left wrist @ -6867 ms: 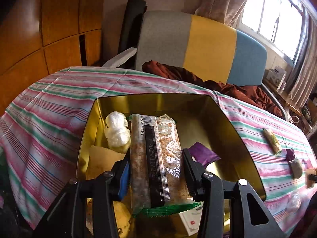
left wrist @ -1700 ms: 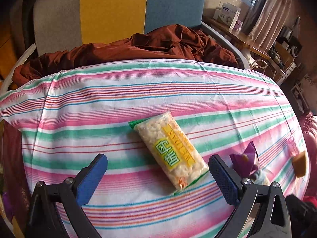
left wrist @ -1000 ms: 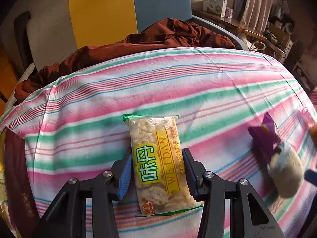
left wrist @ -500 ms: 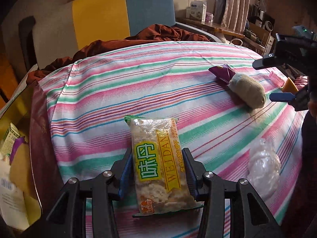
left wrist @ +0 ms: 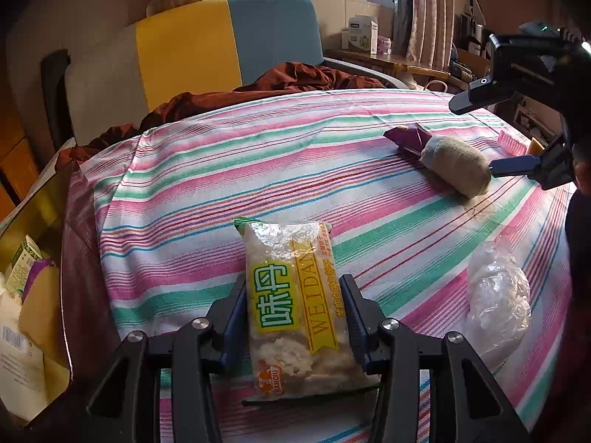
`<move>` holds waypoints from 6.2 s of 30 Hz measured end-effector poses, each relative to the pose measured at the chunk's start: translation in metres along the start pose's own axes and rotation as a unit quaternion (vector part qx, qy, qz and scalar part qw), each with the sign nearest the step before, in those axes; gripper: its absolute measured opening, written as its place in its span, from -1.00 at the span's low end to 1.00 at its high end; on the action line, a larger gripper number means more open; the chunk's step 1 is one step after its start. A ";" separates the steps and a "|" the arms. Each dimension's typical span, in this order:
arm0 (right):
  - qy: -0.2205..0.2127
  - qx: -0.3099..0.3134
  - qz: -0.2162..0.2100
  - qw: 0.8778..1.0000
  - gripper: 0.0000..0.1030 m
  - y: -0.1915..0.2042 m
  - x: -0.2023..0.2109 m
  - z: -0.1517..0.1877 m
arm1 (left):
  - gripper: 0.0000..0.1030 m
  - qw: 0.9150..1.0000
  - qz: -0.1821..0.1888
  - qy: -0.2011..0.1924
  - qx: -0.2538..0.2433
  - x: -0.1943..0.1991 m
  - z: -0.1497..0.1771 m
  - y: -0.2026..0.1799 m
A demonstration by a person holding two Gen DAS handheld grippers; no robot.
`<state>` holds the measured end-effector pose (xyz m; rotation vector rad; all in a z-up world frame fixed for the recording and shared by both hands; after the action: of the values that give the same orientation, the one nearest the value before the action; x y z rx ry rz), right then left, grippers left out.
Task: Organize objects
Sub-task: 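Hold the cracker packet with the left gripper while the right gripper grasps the clear plastic bag, then lower the cracker packet into the gold tray and open the left gripper, then carry the clear plastic bag into the gold tray and open the right gripper, then move both grippers back from the tray to the remaining items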
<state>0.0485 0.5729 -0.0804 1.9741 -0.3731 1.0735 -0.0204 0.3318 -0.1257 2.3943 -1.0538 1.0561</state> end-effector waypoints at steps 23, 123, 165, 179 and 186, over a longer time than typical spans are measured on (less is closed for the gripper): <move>0.118 0.166 0.034 0.978 0.66 0.048 -0.008 0.052 | -0.04 1.000 0.009 -0.006 0.009 0.002 0.001 0.004; 0.082 0.340 0.180 0.919 0.13 0.086 -0.067 0.108 | 0.18 0.946 -0.167 -0.062 0.271 0.175 0.046 0.254; 0.051 0.453 -0.017 0.890 0.17 0.337 -0.107 0.194 | 0.31 0.943 -0.149 -0.077 0.288 0.213 0.085 0.251; 0.056 0.447 -0.018 0.893 0.68 0.356 -0.132 0.190 | 0.42 0.945 -0.147 -0.068 0.283 0.210 0.089 0.247; 0.030 0.442 -0.017 0.896 0.68 0.331 -0.103 0.180 | 0.43 0.949 -0.148 -0.067 0.270 0.210 0.082 0.239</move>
<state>-0.1091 0.2184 -0.0374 2.6993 0.2507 1.4288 -0.0599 0.0209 -0.0274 2.9683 -0.4431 1.1996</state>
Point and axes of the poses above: each gripper's, at about its wrist camera, not at the fingertips, and x roughly against the way its jaws point, y to its left, z to its underside, the point moved 3 cm from there along -x, roughly the way its jaws point, and after that the axes turned 3 degrees about z, right-handed, at the moved point
